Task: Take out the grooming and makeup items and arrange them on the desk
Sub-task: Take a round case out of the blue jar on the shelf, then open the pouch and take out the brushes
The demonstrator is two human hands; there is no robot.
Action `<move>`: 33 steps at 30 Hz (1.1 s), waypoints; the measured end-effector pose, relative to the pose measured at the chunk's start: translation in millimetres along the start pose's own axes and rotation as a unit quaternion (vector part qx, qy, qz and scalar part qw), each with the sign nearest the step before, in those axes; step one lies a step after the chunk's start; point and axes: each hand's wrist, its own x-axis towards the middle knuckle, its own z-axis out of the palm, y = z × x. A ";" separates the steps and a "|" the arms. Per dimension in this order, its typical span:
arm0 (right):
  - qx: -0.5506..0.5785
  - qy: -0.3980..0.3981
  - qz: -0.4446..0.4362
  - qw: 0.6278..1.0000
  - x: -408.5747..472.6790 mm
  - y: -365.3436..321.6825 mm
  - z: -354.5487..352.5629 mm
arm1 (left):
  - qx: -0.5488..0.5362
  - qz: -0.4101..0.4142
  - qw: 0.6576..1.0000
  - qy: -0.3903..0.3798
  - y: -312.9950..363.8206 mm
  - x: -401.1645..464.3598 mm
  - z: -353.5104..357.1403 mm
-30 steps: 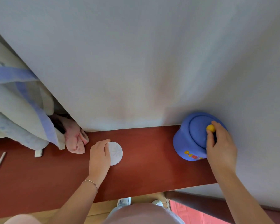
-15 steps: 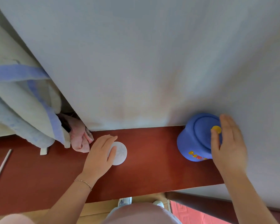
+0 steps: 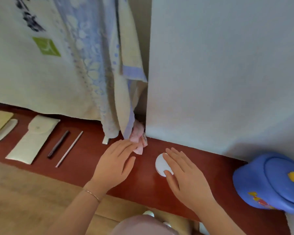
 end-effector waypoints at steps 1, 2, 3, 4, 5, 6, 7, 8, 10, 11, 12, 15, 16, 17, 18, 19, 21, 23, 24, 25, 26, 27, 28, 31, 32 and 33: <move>-0.002 -0.011 -0.015 1.000 6.7 -7.9 1.2 | 0.011 -0.021 1.000 0.010 -4.8 -10.0 -7.5; -0.004 -0.020 -0.031 0.999 12.6 -15.1 3.4 | 0.025 -0.044 0.999 0.020 -9.2 -20.6 -14.7; -0.004 -0.029 -0.048 0.998 17.2 -21.6 6.1 | 0.041 -0.066 0.997 0.030 -13.6 -32.0 -21.7; -0.001 -0.035 -0.067 0.997 21.3 -27.8 9.4 | 0.057 -0.090 0.993 0.041 -16.9 -44.1 -29.5; 0.006 -0.041 -0.088 0.995 24.9 -33.5 13.1 | 0.073 -0.116 0.989 0.051 -19.2 -56.5 -37.5; 0.018 -0.046 -0.105 0.993 28.0 -39.1 16.7 | 0.089 -0.141 0.984 0.061 -19.8 -69.2 -45.9; 0.034 -0.052 -0.119 0.991 31.1 -45.3 20.2 | 0.103 -0.165 0.978 0.071 -19.0 -82.5 -54.2; 0.048 -0.059 -0.130 0.989 33.6 -51.7 23.4 | 0.116 -0.185 0.973 0.080 -17.1 -96.4 -61.8; 0.068 -0.074 -0.153 0.983 37.5 -64.9 30.2 | 0.140 -0.218 0.961 0.093 -10.8 -125.5 -74.3; 0.073 -0.081 -0.170 0.979 38.7 -71.8 34.0 | 0.150 -0.234 0.956 0.097 -6.6 -140.4 -79.2; 0.077 -0.089 -0.190 0.975 39.4 -78.7 38.0 | 0.159 -0.250 0.950 0.100 -2.4 -155.4 -82.7; 0.094 -0.113 -0.253 0.956 41.5 -102.0 51.7 | 0.181 -0.303 0.930 0.105 11.4 -198.0 -91.7; 0.099 -0.117 -0.268 0.951 42.0 -110.2 56.7 | 0.188 -0.324 0.921 0.106 16.6 -210.3 -95.1; 0.105 -0.119 -0.280 0.947 42.2 -118.4 61.8 | 0.195 -0.345 0.912 0.107 21.7 -222.0 -98.9; 0.113 -0.122 -0.290 0.943 42.3 -126.4 66.2 | 0.201 -0.366 0.902 0.109 26.7 -232.8 -103.1; 0.120 -0.125 -0.300 0.938 43.0 -135.0 70.1 | 0.208 -0.387 0.892 0.110 31.1 -243.1 -107.7; 0.122 -0.128 -0.324 0.929 45.9 -153.5 76.8 | 0.217 -0.430 0.870 0.106 36.8 -263.2 -116.2; 0.118 -0.135 -0.339 0.923 51.1 -173.8 83.6 | 0.217 -0.465 0.852 0.101 37.5 -281.9 -123.6; 0.115 -0.139 -0.345 0.921 54.0 -184.5 87.5 | 0.216 -0.478 0.845 0.101 36.3 -291.0 -126.6; 0.112 -0.141 -0.350 0.919 56.9 -195.4 91.6 | 0.216 -0.490 0.839 0.101 33.7 -300.1 -129.5; 0.109 -0.142 -0.355 0.917 59.9 -206.6 96.1 | 0.218 -0.501 0.831 0.104 30.1 -308.6 -133.0; 0.105 -0.141 -0.361 0.916 62.9 -217.9 100.8 | 0.219 -0.511 0.824 0.109 25.5 -317.0 -137.0; 0.101 -0.142 -0.367 0.914 66.0 -229.7 105.4 | 0.219 -0.519 0.818 0.117 19.9 -325.6 -141.2; 0.093 -0.147 -0.377 0.910 76.4 -268.0 120.1 | 0.219 -0.536 0.802 0.146 -1.9 -354.1 -157.0; 0.091 -0.147 -0.378 0.910 79.6 -281.4 125.6 | 0.217 -0.543 0.797 0.151 -10.3 -364.2 -164.3; 0.089 -0.147 -0.379 0.909 82.2 -294.4 131.0 | 0.214 -0.551 0.792 0.156 -18.9 -374.5 -172.1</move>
